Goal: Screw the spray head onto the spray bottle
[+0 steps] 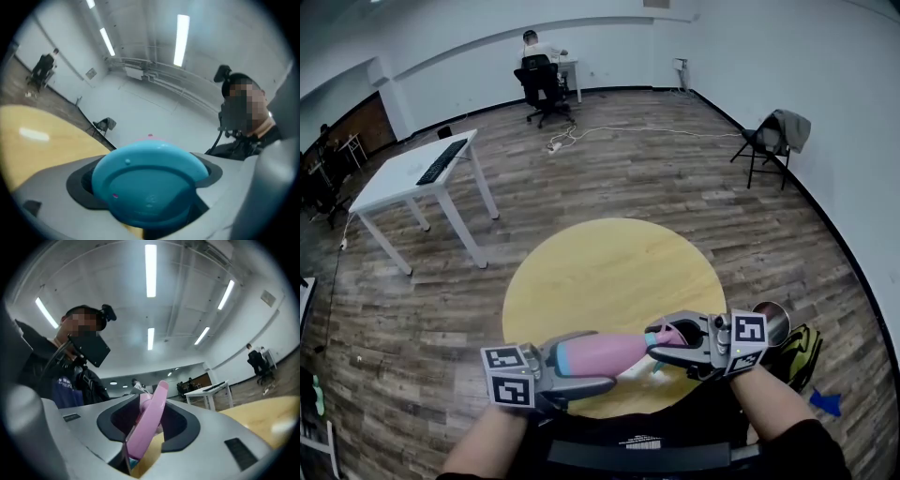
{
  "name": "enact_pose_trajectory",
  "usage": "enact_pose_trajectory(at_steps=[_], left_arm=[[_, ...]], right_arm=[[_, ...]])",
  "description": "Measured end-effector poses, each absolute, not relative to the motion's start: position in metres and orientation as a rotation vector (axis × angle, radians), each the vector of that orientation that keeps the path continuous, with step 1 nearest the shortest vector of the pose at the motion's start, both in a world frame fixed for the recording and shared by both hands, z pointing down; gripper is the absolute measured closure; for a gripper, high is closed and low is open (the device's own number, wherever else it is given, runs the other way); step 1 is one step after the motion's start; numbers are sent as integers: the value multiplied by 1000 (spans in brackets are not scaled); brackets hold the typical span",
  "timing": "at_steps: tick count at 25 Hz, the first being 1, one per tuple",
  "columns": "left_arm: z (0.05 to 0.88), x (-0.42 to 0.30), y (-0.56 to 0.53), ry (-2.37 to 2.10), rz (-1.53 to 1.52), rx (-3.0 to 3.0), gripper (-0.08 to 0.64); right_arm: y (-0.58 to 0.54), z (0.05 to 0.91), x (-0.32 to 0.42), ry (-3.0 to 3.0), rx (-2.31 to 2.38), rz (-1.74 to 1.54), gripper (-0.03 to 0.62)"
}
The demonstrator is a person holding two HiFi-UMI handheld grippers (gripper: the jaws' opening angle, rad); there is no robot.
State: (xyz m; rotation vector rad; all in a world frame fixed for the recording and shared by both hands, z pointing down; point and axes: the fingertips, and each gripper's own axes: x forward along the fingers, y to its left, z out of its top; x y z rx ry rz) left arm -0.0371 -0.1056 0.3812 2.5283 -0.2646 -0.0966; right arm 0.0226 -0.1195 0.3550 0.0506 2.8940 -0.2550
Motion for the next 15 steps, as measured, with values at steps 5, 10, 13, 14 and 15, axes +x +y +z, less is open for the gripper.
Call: enact_pose_trajectory(at_steps=[5, 10, 13, 14, 15], left_arm=[[390, -33, -101, 4, -186, 2071, 34], [377, -40, -113, -98, -262, 2170, 32], [355, -57, -131, -260, -355, 2347, 29], [350, -62, -132, -340, -348, 2454, 29], [347, -65, -131, -428, -309, 2577, 29]], right_arm=[[-97, 355, 24, 2972, 90, 49, 442], [-112, 350, 25, 2873, 82, -153, 442], [-127, 352, 18, 2820, 78, -368, 441], [-132, 355, 16, 2796, 77, -454, 442], [-136, 359, 16, 2768, 76, -541, 442]])
